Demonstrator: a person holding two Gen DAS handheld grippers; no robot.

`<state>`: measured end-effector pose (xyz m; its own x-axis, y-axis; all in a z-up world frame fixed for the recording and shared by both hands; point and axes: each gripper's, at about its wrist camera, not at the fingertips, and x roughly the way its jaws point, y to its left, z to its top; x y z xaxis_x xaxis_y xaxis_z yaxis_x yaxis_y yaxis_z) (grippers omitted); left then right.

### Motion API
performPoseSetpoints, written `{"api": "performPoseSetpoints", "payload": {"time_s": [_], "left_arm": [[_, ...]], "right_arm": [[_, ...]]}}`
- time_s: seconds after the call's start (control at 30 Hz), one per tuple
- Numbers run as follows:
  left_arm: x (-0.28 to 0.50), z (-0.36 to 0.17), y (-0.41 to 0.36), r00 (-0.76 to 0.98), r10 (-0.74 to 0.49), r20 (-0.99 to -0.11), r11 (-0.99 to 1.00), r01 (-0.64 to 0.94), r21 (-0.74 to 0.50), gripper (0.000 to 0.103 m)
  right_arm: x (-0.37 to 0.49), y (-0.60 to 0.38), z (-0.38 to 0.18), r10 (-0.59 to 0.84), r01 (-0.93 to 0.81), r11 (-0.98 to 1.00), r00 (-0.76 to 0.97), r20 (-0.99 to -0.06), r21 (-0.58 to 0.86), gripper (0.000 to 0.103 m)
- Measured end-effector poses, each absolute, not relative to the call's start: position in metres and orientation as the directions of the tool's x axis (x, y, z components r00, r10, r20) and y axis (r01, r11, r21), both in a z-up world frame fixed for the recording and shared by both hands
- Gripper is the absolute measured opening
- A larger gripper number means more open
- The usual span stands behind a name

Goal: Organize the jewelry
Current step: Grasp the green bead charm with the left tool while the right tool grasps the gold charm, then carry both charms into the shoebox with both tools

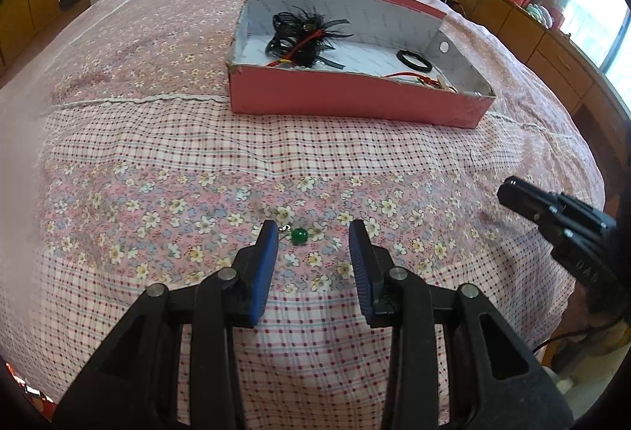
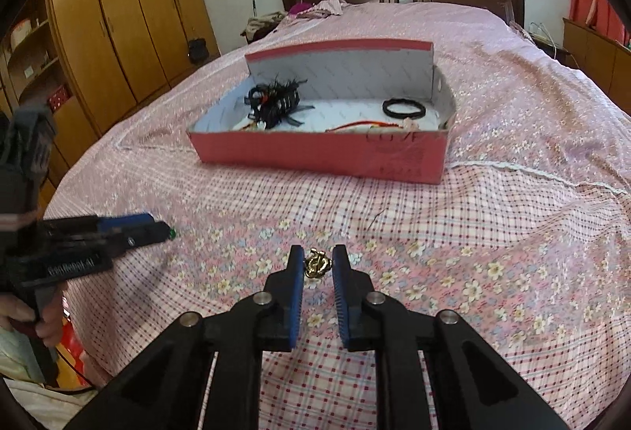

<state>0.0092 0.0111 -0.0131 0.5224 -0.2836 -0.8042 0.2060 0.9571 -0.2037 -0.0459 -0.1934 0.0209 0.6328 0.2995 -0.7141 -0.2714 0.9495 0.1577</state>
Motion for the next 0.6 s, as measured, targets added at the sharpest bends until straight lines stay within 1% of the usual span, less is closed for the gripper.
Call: {"api": "performPoseSetpoints", "payload": {"time_s": [0.13, 0.37, 0.43, 0.5, 0.57, 0.6], "left_arm": [[0.01, -0.016, 0.01, 0.531, -0.272, -0.802, 0.96, 0.21, -0.187, 0.027], [0.018, -0.033, 0.008, 0.513, -0.243, -0.824, 0.966, 0.204, -0.157, 0.026], [0.019, -0.035, 0.007, 0.522, -0.228, -0.822, 0.969, 0.207, -0.138, 0.019], [0.019, -0.037, 0.005, 0.526, -0.218, -0.822, 0.97, 0.211, -0.122, 0.01], [0.02, -0.039, 0.006, 0.524, -0.225, -0.821, 0.969, 0.212, -0.13, 0.008], [0.019, -0.039, 0.006, 0.524, -0.228, -0.821, 0.968, 0.212, -0.133, 0.004]], "right_arm": [[-0.045, -0.194, 0.023, 0.311, -0.279, 0.946, 0.636, -0.706, 0.166, 0.016], [-0.048, -0.197, 0.023, 0.326, -0.286, 0.941, 0.638, -0.698, 0.178, 0.016], [-0.048, -0.198, 0.024, 0.327, -0.284, 0.941, 0.639, -0.696, 0.182, 0.016], [-0.048, -0.199, 0.023, 0.329, -0.282, 0.941, 0.639, -0.695, 0.187, 0.016], [-0.048, -0.2, 0.023, 0.33, -0.281, 0.941, 0.638, -0.696, 0.188, 0.016], [-0.048, -0.2, 0.023, 0.329, -0.281, 0.941, 0.638, -0.696, 0.187, 0.016]]}}
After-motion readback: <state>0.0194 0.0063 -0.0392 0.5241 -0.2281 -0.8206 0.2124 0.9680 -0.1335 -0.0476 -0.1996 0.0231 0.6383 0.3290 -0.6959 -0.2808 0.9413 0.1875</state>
